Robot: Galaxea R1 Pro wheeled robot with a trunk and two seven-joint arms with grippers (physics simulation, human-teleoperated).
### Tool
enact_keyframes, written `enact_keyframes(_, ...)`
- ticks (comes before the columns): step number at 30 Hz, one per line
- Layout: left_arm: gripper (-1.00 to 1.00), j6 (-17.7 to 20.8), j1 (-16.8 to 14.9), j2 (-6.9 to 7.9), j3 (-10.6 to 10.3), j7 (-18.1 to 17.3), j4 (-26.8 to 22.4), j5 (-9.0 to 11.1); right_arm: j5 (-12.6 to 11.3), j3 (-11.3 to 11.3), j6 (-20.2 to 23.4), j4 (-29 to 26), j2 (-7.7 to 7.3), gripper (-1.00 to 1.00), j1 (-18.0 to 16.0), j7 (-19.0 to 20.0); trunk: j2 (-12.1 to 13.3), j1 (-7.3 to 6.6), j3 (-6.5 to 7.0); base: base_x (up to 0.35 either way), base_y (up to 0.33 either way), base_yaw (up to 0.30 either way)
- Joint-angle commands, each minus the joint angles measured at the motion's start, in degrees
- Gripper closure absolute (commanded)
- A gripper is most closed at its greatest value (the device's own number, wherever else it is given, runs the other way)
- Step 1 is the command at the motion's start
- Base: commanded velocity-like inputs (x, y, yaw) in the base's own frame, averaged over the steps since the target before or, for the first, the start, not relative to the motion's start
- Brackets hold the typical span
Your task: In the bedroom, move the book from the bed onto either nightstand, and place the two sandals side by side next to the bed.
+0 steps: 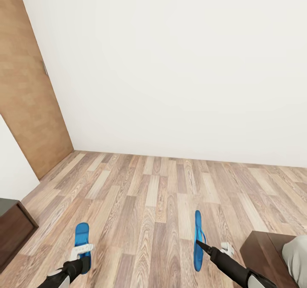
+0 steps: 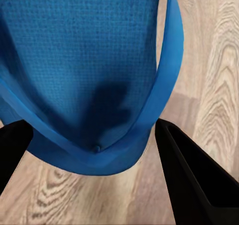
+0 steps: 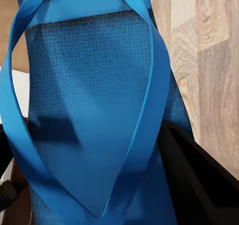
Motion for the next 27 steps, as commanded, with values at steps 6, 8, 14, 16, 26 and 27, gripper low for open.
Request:
enact_keyframes(6, 1.00, -5.0, 0.0, -0.80, -0.3, 2.0, 3.2, 0.7, -0.6, 0.4, -0.3, 4.8, -0.04, 1.00, 0.0, -0.2, 2.4, -1.33, 1.03, 0.000, 0.000, 0.000)
enact_keyframes(8, 1.00, -5.8, 0.0, -1.67, -0.4, 2.1, 4.1, 0.7, -0.6, 0.4, -1.2, 6.2, -0.04, 1.00, 0.0, -0.2, 3.2, -1.77, 1.39, 0.000, 0.000, 0.000)
enact_keyframes(14, 1.00, -6.2, 0.0, -3.13, -0.4, 2.1, 5.0, 0.6, -0.6, 0.4, -1.6, 7.1, -0.08, 1.00, 0.0, -0.2, 5.6, -3.09, 2.47, 0.000, 0.000, 0.000)
enact_keyframes(16, 1.00, -6.2, 0.0, -3.40, -0.4, 2.1, 5.2, 0.6, -0.6, 0.4, -1.6, 7.2, -0.06, 1.00, 0.0, -0.3, 6.4, -3.53, 2.83, 0.000, 0.000, 0.000)
enact_keyframes(26, 1.00, -6.2, 0.0, -3.67, -0.4, 2.1, 5.4, 0.6, -0.6, 0.4, -1.7, 7.3, -0.04, 1.00, 0.0, -0.5, 10.4, -5.73, 4.62, 0.000, 0.000, 0.000)
enact_keyframes(27, 1.00, -6.2, 0.0, -3.66, -0.4, 2.1, 5.4, 0.6, -0.6, 0.4, -1.7, 7.3, -0.04, 1.00, 0.0, -0.5, 10.8, -5.95, 4.80, 0.000, 0.000, 0.000)
